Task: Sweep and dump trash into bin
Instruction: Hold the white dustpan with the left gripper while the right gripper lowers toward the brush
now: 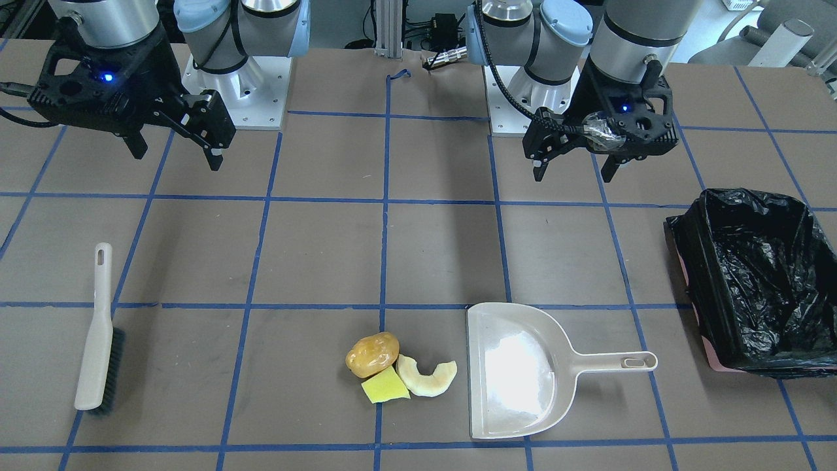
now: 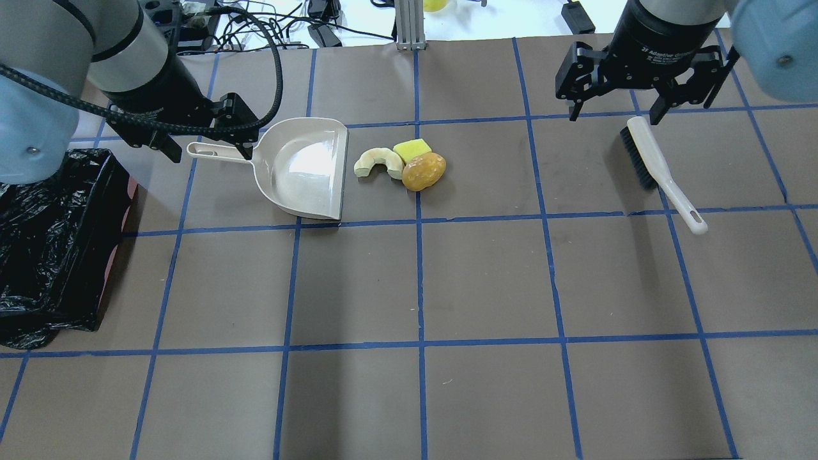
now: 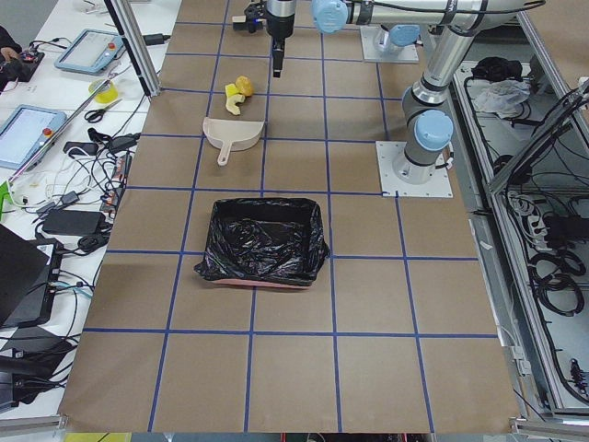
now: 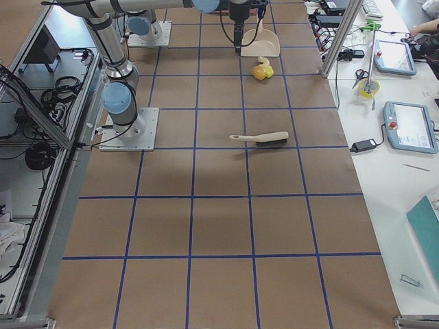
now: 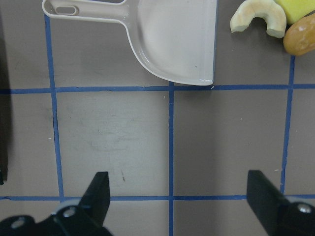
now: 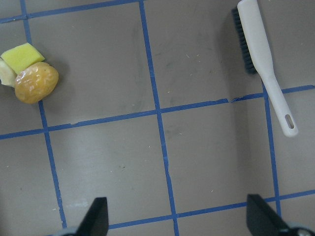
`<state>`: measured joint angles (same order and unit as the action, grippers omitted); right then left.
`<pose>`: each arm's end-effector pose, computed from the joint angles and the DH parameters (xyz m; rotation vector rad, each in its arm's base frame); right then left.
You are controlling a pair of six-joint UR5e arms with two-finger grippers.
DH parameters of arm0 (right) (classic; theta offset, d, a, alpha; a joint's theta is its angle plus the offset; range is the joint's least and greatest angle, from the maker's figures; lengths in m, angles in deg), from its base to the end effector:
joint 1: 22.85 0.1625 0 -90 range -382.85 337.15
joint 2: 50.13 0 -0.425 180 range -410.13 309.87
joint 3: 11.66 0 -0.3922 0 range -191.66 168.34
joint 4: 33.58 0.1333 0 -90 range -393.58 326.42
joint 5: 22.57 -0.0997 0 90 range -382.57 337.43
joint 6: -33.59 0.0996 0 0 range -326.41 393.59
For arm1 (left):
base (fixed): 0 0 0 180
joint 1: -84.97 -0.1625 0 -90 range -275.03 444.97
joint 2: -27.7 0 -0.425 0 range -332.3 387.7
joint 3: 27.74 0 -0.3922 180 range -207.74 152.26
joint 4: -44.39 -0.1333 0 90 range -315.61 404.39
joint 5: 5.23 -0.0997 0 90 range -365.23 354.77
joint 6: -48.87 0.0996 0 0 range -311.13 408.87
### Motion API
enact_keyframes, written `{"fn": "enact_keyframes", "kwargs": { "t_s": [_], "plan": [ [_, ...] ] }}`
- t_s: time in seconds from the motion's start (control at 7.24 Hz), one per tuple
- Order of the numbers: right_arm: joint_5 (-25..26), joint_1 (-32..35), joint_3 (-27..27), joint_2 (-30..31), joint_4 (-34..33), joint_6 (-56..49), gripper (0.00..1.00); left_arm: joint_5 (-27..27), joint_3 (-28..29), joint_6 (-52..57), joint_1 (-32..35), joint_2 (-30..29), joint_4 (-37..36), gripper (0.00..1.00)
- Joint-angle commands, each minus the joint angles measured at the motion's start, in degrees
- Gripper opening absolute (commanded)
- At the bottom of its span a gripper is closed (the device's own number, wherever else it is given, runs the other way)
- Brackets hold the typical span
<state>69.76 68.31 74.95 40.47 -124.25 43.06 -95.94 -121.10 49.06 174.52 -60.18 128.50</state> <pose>0.1392 -0.4915 0.5237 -0.2276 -3.0975 0.1317 -0.1283 -0.4849 0.4875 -0.0079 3.1262 -0.1268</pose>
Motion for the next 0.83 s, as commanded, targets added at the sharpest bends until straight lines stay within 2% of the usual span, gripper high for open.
{"fn": "enact_keyframes", "kwargs": {
  "t_s": [0.0, 0.41, 0.69],
  "plan": [
    [0.2, 0.0, 0.0, 0.5, 0.4, 0.3, 1.00, -0.2, -0.1, 2.6, -0.3, -0.8, -0.6, 1.00],
    [-0.1, -0.1, 0.0, 0.5, 0.6, -0.4, 1.00, 0.4, -0.6, 16.4, -4.6, -2.8, -0.7, 1.00],
    [0.4, -0.3, 0.1, 0.5, 4.3, -0.7, 1.00, -0.3, 0.0, 27.2, -6.5, -4.4, -0.8, 1.00]
  ]
}}
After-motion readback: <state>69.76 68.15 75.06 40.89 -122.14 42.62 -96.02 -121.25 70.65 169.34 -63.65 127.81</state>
